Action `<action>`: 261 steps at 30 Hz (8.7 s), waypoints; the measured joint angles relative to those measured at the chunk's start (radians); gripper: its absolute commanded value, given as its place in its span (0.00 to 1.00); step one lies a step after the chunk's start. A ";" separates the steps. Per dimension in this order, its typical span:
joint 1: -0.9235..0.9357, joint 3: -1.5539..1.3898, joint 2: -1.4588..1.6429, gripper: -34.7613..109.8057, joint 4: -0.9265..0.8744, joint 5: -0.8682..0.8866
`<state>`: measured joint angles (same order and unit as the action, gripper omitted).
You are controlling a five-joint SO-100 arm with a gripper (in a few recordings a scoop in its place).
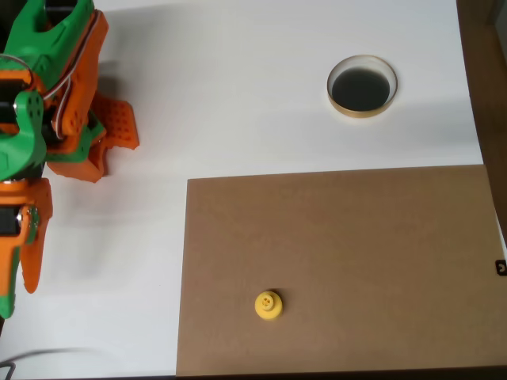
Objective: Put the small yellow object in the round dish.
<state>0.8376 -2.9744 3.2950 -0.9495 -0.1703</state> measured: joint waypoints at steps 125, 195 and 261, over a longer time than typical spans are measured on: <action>-0.913 1.638 -2.135 0.35 -0.296 0.155; -1.612 1.867 -2.094 0.24 -0.597 -0.029; -1.876 1.778 -2.189 0.40 -0.287 0.063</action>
<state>-1.0385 -1.1965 1.1060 -1.2364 -0.1074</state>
